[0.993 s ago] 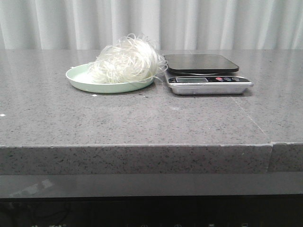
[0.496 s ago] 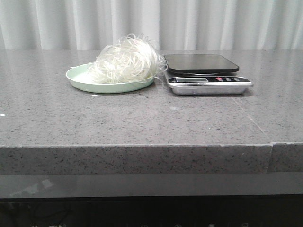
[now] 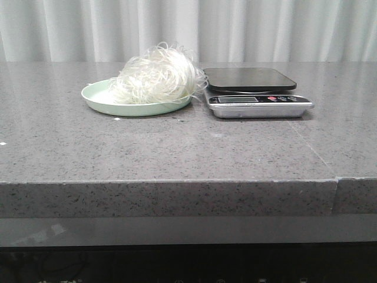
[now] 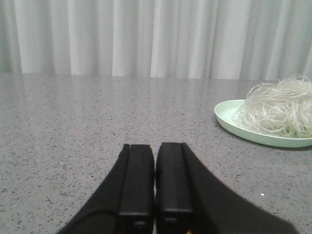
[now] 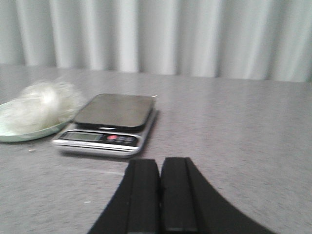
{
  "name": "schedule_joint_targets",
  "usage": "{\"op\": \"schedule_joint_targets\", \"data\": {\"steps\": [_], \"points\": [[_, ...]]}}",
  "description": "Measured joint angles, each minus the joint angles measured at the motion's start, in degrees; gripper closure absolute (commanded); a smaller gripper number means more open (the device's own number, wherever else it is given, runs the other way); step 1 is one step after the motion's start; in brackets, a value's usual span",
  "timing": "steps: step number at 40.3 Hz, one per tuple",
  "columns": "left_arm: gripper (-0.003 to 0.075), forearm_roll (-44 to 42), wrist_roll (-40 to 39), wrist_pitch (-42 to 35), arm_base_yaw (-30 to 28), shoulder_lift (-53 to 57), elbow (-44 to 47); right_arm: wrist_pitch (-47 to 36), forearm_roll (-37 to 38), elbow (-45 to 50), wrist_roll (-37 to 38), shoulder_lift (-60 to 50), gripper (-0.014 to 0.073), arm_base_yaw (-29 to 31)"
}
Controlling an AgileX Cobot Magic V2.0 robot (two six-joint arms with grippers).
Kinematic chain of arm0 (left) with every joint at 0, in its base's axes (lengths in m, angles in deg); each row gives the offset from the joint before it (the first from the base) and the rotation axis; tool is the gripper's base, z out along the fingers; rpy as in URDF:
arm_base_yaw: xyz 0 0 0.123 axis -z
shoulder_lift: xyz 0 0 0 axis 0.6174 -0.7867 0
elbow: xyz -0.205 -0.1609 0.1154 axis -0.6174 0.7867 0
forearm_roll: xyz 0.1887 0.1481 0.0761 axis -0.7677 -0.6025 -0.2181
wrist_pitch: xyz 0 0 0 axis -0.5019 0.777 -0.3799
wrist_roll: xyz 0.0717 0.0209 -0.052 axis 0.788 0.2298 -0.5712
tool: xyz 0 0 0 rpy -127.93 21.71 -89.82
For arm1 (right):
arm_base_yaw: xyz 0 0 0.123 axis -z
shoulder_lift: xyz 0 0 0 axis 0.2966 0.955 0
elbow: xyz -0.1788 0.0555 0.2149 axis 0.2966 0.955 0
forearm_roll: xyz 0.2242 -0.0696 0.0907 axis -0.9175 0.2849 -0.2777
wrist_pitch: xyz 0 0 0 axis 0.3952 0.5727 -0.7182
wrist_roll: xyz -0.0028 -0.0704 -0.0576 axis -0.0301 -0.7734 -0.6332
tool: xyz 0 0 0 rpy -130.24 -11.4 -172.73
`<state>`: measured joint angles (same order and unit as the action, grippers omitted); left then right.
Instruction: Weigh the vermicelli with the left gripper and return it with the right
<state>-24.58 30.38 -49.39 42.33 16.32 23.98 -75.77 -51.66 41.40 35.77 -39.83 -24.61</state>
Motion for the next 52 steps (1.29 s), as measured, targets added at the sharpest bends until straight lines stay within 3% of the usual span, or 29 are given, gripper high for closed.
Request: {"op": "schedule_joint_targets", "data": {"steps": [6, 12, 52], "points": [[0.0565, 0.0, 0.0, 0.0, 0.0, 0.0, 0.0, -5.6, -0.3, 8.5, 0.0, -1.9, 0.0452, 6.0], [0.0565, 0.0, 0.0, 0.0, 0.0, 0.0, 0.0, -7.7, -0.4, 12.3, 0.0, -1.9, 0.0452, 7.4], [0.0565, 0.0, 0.0, 0.0, 0.0, 0.0, 0.0, -8.7, -2.4, 12.4, 0.0, -2.0, 0.0452, 7.4]]}}
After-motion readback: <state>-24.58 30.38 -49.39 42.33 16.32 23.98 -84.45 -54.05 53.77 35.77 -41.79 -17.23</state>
